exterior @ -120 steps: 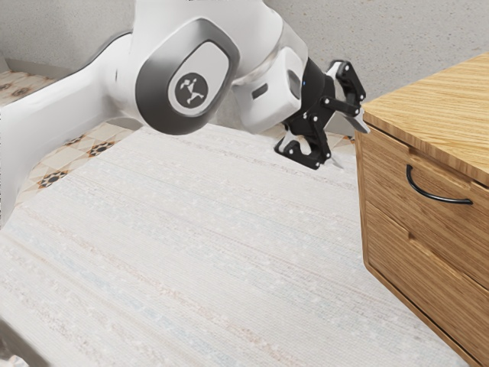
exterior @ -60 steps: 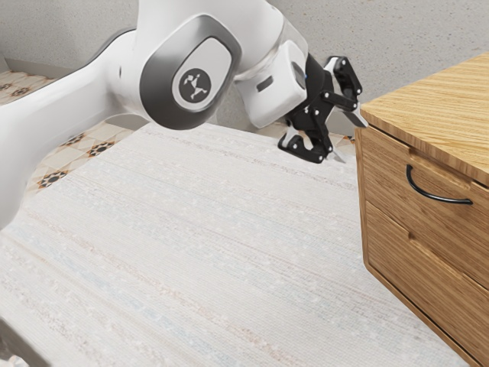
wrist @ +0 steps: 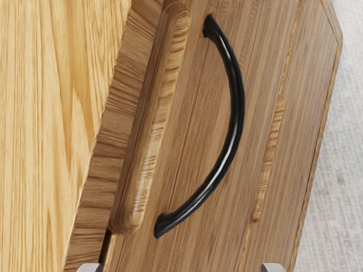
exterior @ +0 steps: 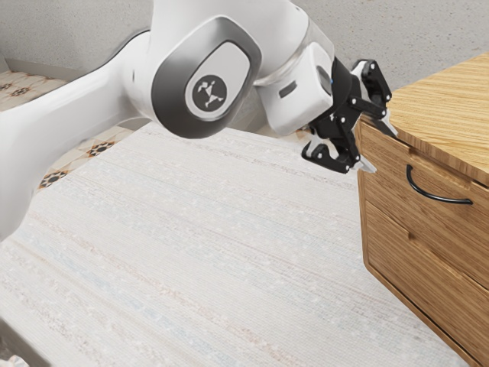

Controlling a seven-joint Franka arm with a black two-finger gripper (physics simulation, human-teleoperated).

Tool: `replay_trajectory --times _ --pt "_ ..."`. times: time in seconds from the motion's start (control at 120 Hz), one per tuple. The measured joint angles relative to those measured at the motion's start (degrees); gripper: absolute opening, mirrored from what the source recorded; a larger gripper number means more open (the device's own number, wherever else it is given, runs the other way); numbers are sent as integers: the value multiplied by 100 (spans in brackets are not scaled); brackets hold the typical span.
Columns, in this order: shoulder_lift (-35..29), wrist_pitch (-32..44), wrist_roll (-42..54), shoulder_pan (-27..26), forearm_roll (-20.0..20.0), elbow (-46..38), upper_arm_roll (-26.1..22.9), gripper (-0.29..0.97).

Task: Pull the drawer handle with one arm to open the drawer

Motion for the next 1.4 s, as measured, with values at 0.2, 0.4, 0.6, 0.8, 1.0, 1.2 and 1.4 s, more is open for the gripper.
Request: replay_trajectory --times 0.2,0.4,0.6,0.8,1.0,1.2,1.4 --pt "33 14 -46 -84 44 24 0 32" --pt "110 20 -84 -288 117 74 -1 31" --pt "157 27 -119 -365 131 75 0 31" --pt "175 35 -158 -454 134 71 0 30" --pt "165 41 -194 -508 142 52 0 29" --pt "177 48 -221 -572 143 -4 0 28" --pt "257 52 -237 -568 186 -12 0 27"
